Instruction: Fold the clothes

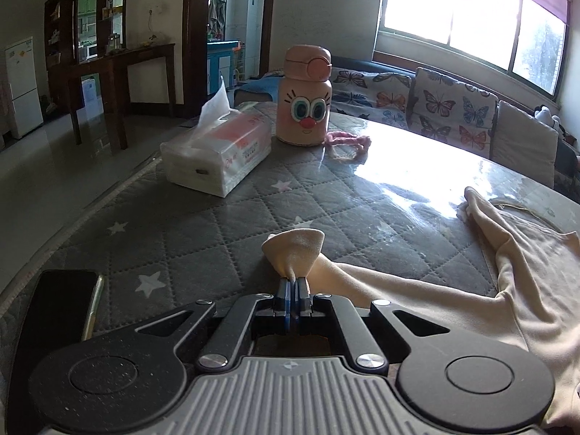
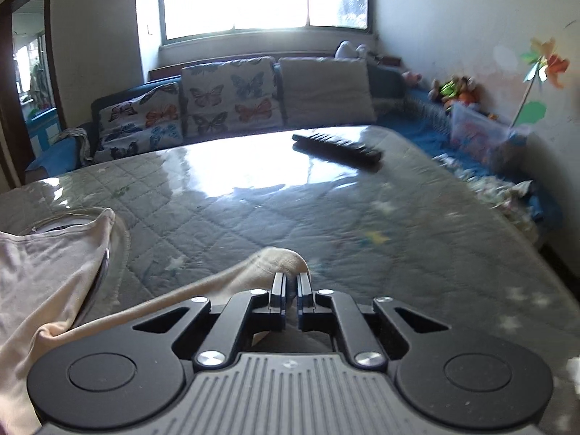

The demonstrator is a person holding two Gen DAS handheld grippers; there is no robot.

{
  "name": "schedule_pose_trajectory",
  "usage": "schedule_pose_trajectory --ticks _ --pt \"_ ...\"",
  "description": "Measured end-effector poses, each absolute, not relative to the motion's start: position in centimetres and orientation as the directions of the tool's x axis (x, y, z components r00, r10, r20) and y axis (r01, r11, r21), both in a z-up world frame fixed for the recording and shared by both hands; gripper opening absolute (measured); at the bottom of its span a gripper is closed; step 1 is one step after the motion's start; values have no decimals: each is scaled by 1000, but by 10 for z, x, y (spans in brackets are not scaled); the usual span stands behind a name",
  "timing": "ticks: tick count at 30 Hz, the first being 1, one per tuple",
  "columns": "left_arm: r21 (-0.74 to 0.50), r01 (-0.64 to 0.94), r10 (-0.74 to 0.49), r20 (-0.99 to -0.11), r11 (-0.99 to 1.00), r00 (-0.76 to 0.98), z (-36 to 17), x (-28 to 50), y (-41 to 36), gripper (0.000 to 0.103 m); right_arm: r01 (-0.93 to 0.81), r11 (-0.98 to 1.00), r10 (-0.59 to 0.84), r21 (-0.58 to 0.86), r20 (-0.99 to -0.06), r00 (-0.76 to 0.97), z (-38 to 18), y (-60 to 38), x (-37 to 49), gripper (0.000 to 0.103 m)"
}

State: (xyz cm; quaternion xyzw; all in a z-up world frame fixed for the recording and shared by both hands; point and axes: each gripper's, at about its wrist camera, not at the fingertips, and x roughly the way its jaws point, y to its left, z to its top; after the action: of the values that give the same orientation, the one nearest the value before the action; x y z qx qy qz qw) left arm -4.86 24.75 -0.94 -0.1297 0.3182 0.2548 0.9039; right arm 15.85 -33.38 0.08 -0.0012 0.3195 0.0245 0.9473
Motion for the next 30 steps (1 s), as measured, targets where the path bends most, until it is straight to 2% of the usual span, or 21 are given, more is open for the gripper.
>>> schedule_pose_trajectory --ticks 6,12,13,18,21,23,30 --pt "-58 -544 378 -656 837 653 -11 -60 251 2 2 1000 -19 -29 -598 802 12 -355 122 5" --pt "-57 -528 354 -681 847 641 -15 -58 253 3 22 1000 -24 -11 -674 738 -13 -362 125 9" --pt "-49 -524 354 -682 851 640 -14 -58 252 7 19 1000 -25 -16 -679 734 -13 -361 127 9" --pt "-16 -483 354 -660 875 663 -2 -66 242 11 -29 998 -15 -57 -652 758 5 -358 120 13" --pt "-9 -452 342 -641 892 687 8 -74 232 22 -97 993 31 -67 -643 765 19 -351 113 20" --pt "-5 -411 320 -620 912 717 17 -80 220 30 -148 986 70 -70 -639 766 27 -345 107 25" --pt "-1 -94 75 -597 996 799 31 -77 144 31 -427 901 281 -82 -639 716 54 -291 78 27"
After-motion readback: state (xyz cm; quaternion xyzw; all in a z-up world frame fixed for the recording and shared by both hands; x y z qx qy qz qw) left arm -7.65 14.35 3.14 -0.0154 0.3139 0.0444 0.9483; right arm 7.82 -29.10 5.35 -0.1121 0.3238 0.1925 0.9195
